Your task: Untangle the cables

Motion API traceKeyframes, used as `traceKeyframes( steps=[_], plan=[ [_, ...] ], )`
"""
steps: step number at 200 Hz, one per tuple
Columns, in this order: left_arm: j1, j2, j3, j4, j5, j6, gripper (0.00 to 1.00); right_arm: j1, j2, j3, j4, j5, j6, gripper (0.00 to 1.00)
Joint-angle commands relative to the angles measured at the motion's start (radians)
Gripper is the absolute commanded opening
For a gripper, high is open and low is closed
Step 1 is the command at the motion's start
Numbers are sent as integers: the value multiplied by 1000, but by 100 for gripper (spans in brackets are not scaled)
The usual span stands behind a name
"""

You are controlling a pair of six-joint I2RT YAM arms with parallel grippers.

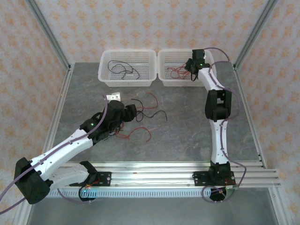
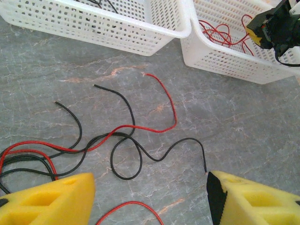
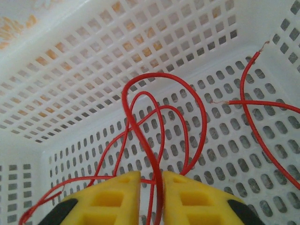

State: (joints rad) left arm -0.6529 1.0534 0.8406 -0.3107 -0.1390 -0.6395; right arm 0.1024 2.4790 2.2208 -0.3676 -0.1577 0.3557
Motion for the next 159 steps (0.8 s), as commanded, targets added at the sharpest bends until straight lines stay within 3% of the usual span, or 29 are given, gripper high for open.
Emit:
traceKeyframes(
  steps=[1, 68, 115, 159],
  plan=[
    [-5, -3, -4, -37, -22, -24, 65, -6, -2, 44, -52, 3, -32, 22],
    [-7, -9, -14, -57, -20, -46, 65, -11, -45, 63, -125, 47, -86, 34],
    [-11, 5, -21, -59, -14, -57, 65, -11, -107, 83, -240, 179, -192, 37],
    [-14, 28, -21, -69, -30, -65, 65, -10, -281, -65, -235, 263, -270, 39]
  ],
)
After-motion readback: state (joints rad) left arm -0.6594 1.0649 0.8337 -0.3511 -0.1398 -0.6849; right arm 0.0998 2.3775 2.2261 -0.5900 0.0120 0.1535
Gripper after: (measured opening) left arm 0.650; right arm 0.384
